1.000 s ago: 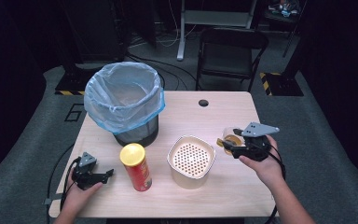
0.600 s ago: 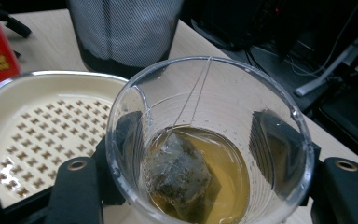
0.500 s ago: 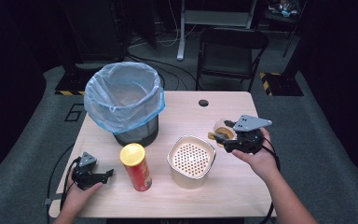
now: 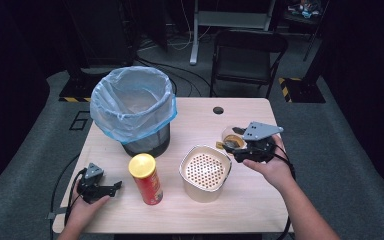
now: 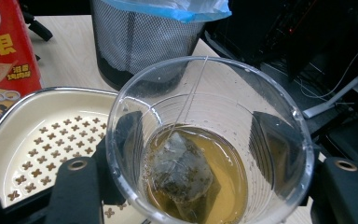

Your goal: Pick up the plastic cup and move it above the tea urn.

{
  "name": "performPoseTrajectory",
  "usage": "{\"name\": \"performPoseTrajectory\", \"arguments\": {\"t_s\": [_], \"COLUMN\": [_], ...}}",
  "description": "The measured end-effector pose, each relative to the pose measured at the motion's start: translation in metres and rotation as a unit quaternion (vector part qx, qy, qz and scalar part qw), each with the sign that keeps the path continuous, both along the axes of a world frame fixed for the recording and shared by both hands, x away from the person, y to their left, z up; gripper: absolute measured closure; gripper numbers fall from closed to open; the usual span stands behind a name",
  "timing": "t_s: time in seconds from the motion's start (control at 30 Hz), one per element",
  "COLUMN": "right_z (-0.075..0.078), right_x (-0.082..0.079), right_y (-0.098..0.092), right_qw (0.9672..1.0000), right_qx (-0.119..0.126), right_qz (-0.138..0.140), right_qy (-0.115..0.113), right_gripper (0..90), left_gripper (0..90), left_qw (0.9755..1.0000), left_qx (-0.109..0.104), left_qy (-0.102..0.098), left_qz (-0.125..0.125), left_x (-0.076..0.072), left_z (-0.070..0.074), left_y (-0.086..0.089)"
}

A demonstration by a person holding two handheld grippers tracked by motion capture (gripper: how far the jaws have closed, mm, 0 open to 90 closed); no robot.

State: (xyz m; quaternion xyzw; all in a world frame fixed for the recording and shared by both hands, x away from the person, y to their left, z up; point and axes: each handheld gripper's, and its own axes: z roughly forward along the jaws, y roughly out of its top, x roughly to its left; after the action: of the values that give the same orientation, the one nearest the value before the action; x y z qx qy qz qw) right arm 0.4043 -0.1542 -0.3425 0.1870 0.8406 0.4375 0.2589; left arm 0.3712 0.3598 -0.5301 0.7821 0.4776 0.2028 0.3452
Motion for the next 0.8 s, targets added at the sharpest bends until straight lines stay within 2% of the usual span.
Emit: {"name": "performPoseTrajectory", "arguments": {"t_s": [0.37, 0.5, 0.67, 0.8], "right_z": [-0.002, -0.002, -0.002, -0.003], "right_x": [-0.003, -0.003, -0.002, 0.005], "right_y": [0.011, 0.013, 0.015, 0.018], "right_qw": [0.9997, 0.9992, 0.9977, 0.9965], "right_qx": [-0.005, -0.014, -0.022, -0.014], "right_qz": [0.021, 0.033, 0.055, 0.077], "right_qy": [-0.008, -0.02, -0.033, -0.031], "right_gripper": [34.9, 35.1, 35.2, 35.3], "left_gripper": [10.9, 10.9, 10.9, 10.9], "left_qw": [1.0, 1.0, 1.0, 1.0], "left_qx": [0.0, 0.0, 0.0, 0.0], "left_qy": [0.0, 0.0, 0.0, 0.0], "left_qz": [0.0, 0.0, 0.0, 0.0], "left_x": [0.0, 0.0, 0.0, 0.0], "left_z": [0.0, 0.0, 0.0, 0.0], "left_y": [0.0, 0.0, 0.0, 0.0]}}
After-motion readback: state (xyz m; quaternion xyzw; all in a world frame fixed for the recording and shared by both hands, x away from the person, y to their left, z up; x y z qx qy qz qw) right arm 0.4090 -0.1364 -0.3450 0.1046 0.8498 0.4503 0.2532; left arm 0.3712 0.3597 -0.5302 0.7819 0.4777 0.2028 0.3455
